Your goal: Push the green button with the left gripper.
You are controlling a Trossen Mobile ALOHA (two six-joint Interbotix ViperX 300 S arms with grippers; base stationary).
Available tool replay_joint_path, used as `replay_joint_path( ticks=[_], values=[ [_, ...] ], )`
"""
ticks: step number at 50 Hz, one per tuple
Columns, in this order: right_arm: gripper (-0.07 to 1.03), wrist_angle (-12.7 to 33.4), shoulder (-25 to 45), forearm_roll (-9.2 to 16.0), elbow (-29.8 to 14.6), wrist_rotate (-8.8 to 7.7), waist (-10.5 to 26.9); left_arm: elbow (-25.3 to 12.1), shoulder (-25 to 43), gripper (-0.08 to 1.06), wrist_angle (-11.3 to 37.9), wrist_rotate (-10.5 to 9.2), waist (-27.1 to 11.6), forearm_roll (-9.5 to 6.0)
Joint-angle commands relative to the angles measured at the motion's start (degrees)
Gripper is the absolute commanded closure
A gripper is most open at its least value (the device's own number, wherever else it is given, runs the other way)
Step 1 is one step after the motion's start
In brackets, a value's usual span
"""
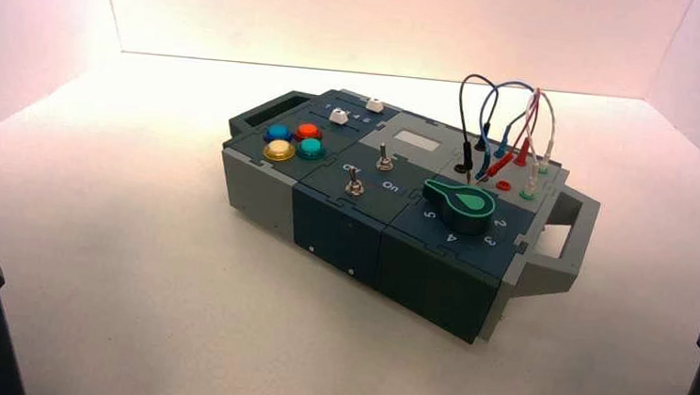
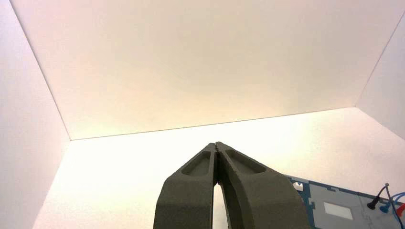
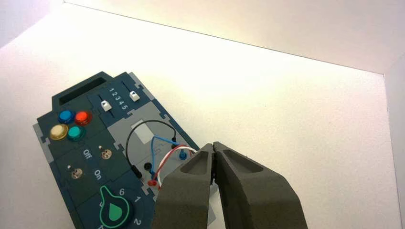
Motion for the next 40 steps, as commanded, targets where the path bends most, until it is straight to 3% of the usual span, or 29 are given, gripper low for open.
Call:
replay_joint_path(
  ticks=[1, 15, 24, 30, 32, 33, 36, 40],
  values=[
    [0.98, -0.3, 0.5, 0.2, -1.8, 0.35, -0.2, -1.0, 0.3, 1.01, -0.4, 0.09, 0.2, 0.18],
    [0.98, -0.3, 0.5, 0.3, -1.8, 0.26, -0.2, -1.0, 1.0, 1.01, 0.2, 0.18, 0.2, 0.09],
    [0.99, -0.2, 1.1, 0.4, -1.8, 0.26, -0.2, -3.6, 12.1, 1.01, 4.8, 0.26, -1.7, 0.09],
    [0.99, -0.3, 1.6, 0.4, -1.9, 0.26, -0.2, -6.8, 23.5, 1.01, 8.4, 1.58, -8.6, 0.0],
    [0.98, -0.3, 1.6, 0.4, -1.9, 0.26, -0.2, -7.0, 24.4, 1.01, 8.7, 1.67, -9.5, 0.0],
    [0.99, -0.3, 1.7, 0.5, -1.9, 0.26, -0.2, -9.3, 30.2, 1.01, 10.4, 2.02, -15.0, -0.09],
    [0.98, -0.3, 1.8, 0.5, -1.9, 0.26, -0.2, -12.0, 36.5, 1.01, 12.1, 2.11, -20.3, -0.09],
    [0.99, -0.4, 2.1, 0.5, -1.9, 0.26, -0.2, -14.4, 41.5, 1.01, 13.3, 2.37, -22.0, -0.09]
  ],
)
